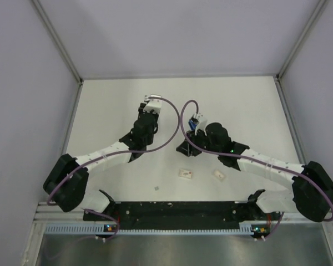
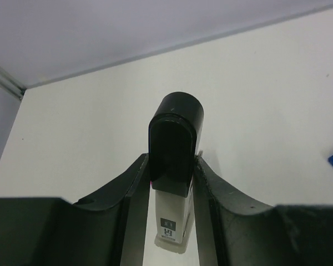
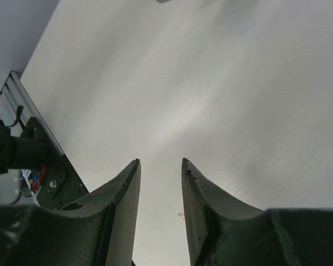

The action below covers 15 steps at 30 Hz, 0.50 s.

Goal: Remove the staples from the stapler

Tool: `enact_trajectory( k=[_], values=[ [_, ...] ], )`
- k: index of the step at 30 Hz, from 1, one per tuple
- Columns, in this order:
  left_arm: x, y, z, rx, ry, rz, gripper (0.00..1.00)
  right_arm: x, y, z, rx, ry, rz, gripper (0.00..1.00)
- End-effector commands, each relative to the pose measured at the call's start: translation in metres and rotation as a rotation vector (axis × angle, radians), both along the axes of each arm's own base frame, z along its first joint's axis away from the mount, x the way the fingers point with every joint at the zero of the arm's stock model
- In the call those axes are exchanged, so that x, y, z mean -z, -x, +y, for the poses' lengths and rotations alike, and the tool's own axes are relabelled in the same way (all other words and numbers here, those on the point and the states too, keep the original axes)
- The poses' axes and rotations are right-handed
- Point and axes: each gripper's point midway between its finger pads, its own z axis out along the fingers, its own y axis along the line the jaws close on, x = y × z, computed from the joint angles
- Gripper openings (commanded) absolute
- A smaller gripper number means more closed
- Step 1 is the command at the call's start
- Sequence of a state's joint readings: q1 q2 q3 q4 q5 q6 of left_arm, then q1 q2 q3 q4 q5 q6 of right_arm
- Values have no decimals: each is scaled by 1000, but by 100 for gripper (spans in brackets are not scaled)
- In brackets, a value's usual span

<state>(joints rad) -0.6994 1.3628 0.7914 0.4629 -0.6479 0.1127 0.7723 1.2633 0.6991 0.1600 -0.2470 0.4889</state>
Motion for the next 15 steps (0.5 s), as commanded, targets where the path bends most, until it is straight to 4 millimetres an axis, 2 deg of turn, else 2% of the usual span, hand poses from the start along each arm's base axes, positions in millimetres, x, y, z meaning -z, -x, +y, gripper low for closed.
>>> enact_trajectory(
  k=[1,9,15],
  values=[
    [-19,-12,-1,-40,-7,-43,0,-6,5,-13,17,25,-46,36],
    [35,-3,-11,17,-12,135,0,-7,6,-24,43,65,-49,36],
    [75,-6,-19,69,3,297,0,-12,9,-25,34,57,-62,40]
  ],
)
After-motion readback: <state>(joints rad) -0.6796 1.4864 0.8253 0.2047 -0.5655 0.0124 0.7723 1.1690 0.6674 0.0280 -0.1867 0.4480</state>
